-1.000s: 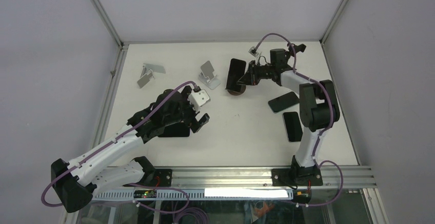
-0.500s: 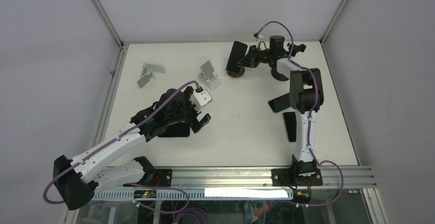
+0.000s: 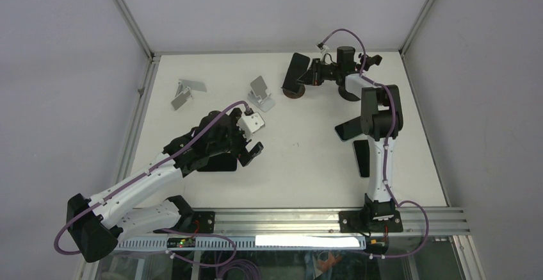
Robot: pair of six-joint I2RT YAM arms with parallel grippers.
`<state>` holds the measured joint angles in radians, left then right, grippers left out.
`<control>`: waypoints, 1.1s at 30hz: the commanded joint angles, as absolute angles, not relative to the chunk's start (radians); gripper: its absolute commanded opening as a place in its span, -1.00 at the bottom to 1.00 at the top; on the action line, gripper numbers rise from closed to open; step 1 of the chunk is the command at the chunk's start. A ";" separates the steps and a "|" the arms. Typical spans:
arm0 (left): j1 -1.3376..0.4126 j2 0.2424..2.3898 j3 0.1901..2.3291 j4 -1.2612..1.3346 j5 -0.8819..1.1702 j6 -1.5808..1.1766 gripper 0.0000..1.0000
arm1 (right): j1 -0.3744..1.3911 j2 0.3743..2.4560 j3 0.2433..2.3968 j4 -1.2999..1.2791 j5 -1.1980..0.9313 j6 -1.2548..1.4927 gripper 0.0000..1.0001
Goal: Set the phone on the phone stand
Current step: Move the phone stand with the phone to the center of the board, then move the phone stand to the center of the board.
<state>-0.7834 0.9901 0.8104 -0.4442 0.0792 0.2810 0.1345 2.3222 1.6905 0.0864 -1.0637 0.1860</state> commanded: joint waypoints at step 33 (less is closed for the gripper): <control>-0.769 0.915 0.813 -0.433 0.063 0.296 0.93 | 0.157 1.930 1.385 -0.354 -0.916 -0.256 0.98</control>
